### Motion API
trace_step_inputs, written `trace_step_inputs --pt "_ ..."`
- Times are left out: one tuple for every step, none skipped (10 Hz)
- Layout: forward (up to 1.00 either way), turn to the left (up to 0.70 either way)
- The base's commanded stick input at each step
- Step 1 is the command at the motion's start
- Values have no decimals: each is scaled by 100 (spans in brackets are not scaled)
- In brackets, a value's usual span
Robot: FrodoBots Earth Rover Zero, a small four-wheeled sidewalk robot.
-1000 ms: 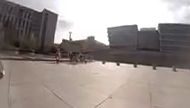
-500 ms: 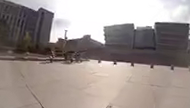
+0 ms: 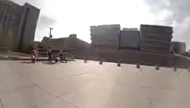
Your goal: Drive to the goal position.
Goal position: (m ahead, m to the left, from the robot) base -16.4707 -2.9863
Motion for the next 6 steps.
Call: trace_step_inputs --pt "65 -3" --pt "65 -18" --pt "65 -32" --pt "64 -32" --pt "64 -32" --pt "64 -32"
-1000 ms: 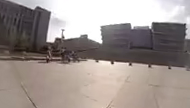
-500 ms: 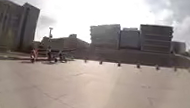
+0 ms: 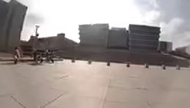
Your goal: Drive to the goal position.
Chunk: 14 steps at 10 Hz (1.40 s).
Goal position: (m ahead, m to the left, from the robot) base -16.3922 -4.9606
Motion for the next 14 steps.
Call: trace_step_inputs --pt "64 -32" --pt "64 -31" --pt "64 -15" --pt "64 -3" --pt "64 0" --pt "64 -31" --pt "64 -32" --pt "64 -31" --pt "64 -2" --pt "64 0" --pt "64 0" --pt "64 0" --pt "64 -12" --pt "64 -28"
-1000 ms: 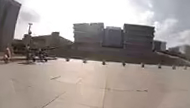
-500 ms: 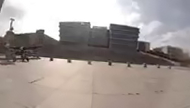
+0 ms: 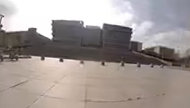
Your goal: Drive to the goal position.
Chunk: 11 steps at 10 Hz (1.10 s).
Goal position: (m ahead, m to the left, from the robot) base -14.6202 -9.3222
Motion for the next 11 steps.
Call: trace_step_inputs --pt "64 -32" --pt "64 -18" --pt "64 -4" --pt "64 0" --pt "64 0" --pt "64 -25" --pt "64 -32" --pt "64 -30" --pt "64 -19" --pt "64 0" --pt "64 -9"
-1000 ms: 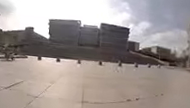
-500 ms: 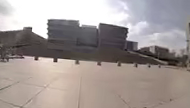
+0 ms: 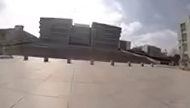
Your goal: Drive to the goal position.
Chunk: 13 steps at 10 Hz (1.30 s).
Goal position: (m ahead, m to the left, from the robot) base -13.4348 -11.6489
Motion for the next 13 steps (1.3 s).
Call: trace_step_inputs --pt "63 -28" --pt "63 -32" --pt "63 -23" --pt "63 0" --pt "65 0" --pt "70 0" --pt "70 0" --pt "70 0" --pt "70 0" --pt "70 0" --pt "68 0" --pt "59 0" --pt "54 0"
